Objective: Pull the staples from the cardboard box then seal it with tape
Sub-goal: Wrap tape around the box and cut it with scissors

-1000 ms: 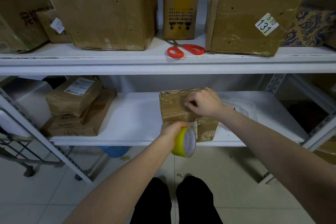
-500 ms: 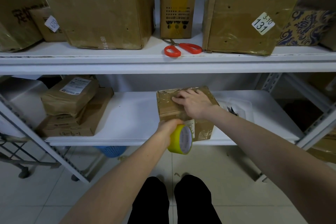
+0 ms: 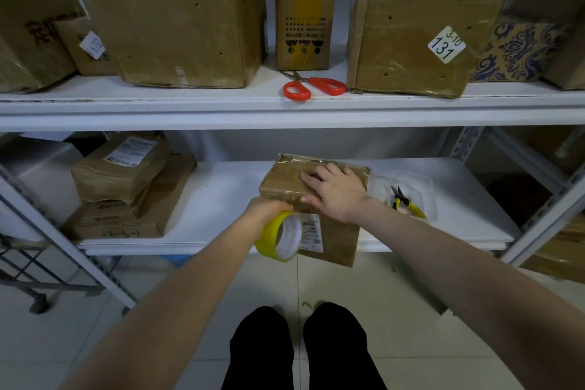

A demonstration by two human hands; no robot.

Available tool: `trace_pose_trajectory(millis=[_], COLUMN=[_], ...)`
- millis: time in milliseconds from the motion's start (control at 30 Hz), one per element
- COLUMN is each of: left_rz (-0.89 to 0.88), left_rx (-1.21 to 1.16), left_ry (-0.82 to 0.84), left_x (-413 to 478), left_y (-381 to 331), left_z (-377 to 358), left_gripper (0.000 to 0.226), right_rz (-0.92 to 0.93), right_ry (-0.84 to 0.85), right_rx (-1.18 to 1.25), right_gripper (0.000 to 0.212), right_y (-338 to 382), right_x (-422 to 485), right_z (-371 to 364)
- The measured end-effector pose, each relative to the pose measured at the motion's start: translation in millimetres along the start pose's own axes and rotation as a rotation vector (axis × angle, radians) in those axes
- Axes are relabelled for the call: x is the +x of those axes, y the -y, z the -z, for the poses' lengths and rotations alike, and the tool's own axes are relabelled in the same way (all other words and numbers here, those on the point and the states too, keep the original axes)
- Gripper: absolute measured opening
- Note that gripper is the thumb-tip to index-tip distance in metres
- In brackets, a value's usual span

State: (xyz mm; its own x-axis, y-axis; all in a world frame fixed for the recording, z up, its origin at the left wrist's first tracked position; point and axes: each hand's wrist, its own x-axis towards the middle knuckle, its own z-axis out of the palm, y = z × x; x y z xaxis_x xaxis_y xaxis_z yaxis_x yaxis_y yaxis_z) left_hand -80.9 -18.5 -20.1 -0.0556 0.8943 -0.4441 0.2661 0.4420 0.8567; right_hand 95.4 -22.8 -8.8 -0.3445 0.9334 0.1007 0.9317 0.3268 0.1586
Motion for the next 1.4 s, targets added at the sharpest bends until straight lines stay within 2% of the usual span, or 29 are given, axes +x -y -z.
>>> trace_pose_trajectory(millis=[67, 300, 500, 633, 700, 867, 967, 1067, 1100, 1133, 1200, 1267, 1333, 1367, 1400], left_rz=[0.061, 0.083, -0.019, -0.055, -0.026, 0.025, 0.039, 0.048, 0.047, 0.045, 0.044, 0.034, 0.044, 0.046, 0.047], left_rx=[-0.127, -0.275, -0.167, -0.078, -0.068, -0.103, -0.099, -0.075, -0.064, -0.051, -0.046, -0.064, -0.061, -0.055, -0.052], left_ry=[0.011, 0.091, 0.025, 0.033, 0.046, 0.092, 0.078, 0.045, 0.03, 0.021, 0.02, 0.019, 0.025, 0.024, 0.024], left_x=[-3, -10, -13, -11, -11, -7, -5, -4, -3, -3, 0, 0, -3, -4, -4], left_y=[8, 28, 35, 31, 26, 18, 15, 10, 9, 7, 5, 5, 5, 5, 6], left_z=[-3, -10, -24, -21, -18, -21, -21, -22, -21, -21, -21, -22, -23, -24, -24], left_gripper=[0.036, 0.035, 0.043, 0.031, 0.028, 0.026, 0.022, 0.007, 0.007, 0.01, 0.007, 0.008, 0.013, 0.015, 0.016], right_rz=[-0.006, -0.029, -0.04, -0.08, -0.118, -0.147, -0.103, -0.084, -0.058, -0.006, 0.15, 0.252, 0.204, 0.117, -0.004], right_ry=[0.006, 0.031, 0.079, 0.197, 0.179, 0.001, 0.036, 0.128, 0.083, -0.047, -0.472, -0.835, -0.999, -1.03, -0.994], right_rx=[-0.029, -0.051, 0.006, 0.142, 0.184, 0.031, -0.023, -0.027, -0.01, 0.033, 0.156, 0.217, 0.248, 0.236, 0.212], right_gripper=[0.062, 0.061, 0.061, 0.063, 0.068, 0.066, 0.069, 0.069, 0.061, 0.047, 0.018, 0.014, 0.014, 0.013, 0.015], right_y=[0, 1, -4, -6, 0, 18, 17, 14, 14, 16, 22, 29, 32, 34, 33], right_x=[1, 8, 13, 15, 16, 23, 24, 18, 15, 10, -1, -10, -9, -5, 0], right_z=[-1, -2, 0, 13, 18, 10, 9, 18, 25, 36, 62, 93, 124, 139, 151])
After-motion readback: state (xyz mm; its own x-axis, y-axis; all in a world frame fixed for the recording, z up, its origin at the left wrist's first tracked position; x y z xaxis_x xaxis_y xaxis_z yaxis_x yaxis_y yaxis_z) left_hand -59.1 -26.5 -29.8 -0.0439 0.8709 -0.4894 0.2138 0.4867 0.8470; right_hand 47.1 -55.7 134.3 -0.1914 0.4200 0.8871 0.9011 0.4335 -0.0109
